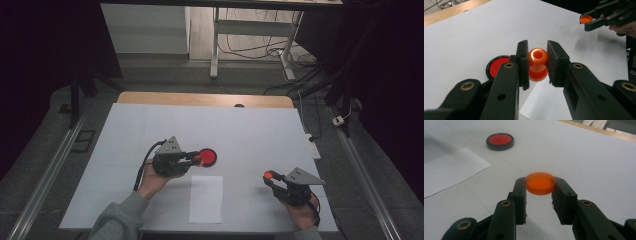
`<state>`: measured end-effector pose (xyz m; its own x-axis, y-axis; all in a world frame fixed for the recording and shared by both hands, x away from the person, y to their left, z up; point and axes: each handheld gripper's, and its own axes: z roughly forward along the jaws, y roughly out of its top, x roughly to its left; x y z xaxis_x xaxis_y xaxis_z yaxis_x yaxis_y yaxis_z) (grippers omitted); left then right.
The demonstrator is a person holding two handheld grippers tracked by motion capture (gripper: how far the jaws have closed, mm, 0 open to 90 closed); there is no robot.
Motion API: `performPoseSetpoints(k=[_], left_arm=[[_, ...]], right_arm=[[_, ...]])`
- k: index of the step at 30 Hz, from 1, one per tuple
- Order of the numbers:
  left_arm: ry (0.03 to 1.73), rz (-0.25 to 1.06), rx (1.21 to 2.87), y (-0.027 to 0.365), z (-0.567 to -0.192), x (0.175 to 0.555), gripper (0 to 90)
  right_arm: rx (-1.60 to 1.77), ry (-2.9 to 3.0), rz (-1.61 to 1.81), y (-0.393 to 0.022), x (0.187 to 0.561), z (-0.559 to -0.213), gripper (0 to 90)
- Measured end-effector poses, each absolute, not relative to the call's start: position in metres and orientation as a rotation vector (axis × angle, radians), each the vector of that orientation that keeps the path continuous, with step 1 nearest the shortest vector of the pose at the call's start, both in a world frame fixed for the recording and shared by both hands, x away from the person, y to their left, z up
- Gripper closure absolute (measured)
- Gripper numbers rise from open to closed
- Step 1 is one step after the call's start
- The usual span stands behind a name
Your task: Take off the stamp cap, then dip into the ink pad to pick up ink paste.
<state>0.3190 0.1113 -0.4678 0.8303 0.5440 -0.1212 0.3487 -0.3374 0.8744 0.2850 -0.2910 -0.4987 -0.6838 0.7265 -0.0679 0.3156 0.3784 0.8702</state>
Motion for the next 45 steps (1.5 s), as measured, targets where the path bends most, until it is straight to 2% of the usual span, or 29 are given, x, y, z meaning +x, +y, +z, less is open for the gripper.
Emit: performPoseSetpoints(k=[16,45], left_arm=[[0.677,0.248,1.957,0.108,-0.467,0.334,72.4],[0.728,0.250,2.018,0.089,-0.497,0.371,72.4]], right_arm=[[0.902,2.197,1.252,-0.291,0.284,-0.498,64.8],[0.903,2.203,1.249,-0.291,0.286,-0.500,64.7]])
